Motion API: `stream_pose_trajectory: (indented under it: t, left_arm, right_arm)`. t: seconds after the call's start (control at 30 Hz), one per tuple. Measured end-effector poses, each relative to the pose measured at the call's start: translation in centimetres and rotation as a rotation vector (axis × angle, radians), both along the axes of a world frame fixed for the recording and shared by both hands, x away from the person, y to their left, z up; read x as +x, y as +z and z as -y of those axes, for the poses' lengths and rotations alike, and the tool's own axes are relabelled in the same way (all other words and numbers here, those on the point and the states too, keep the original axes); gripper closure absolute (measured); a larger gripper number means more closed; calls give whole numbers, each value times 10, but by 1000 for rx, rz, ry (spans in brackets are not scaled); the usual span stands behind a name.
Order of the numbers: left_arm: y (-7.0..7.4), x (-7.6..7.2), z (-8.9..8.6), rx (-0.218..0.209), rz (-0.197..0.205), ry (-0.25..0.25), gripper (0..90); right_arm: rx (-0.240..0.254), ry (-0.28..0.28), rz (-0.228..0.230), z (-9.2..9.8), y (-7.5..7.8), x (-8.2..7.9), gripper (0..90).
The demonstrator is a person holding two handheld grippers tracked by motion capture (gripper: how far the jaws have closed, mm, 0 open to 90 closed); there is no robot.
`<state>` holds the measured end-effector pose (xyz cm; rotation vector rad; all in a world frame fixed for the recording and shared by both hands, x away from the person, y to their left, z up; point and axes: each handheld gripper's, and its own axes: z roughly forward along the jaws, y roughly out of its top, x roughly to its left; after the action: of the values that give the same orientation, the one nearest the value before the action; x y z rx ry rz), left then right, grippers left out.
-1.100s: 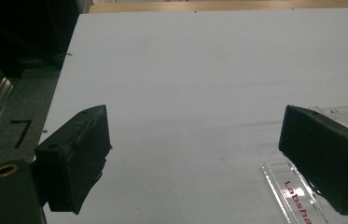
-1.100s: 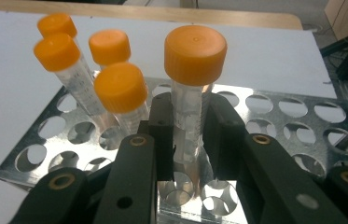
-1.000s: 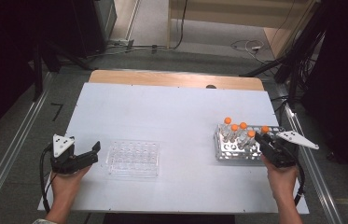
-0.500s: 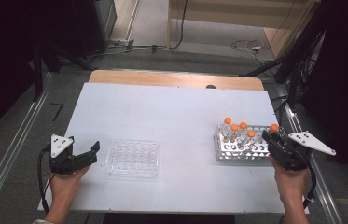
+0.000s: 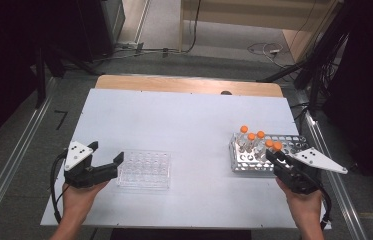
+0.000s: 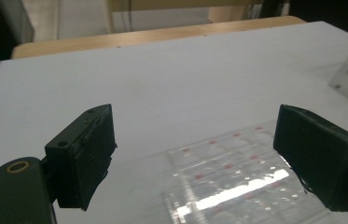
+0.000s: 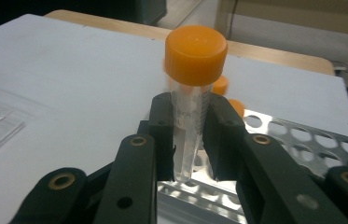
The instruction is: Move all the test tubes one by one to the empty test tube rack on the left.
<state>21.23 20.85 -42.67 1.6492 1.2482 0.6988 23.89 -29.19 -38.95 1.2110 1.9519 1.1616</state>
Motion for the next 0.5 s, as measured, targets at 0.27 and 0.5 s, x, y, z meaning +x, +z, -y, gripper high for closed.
stream_pose_trajectory:
  t: [0.27,0.5]
  left_arm:
    - [2,6,34,12,-14,-94,138]
    - [7,12,64,18,-5,-161,142]
  right_arm:
    - [-12,127,-29,-38,-11,-3,721]
    - [-14,207,-45,-69,-19,0,721]
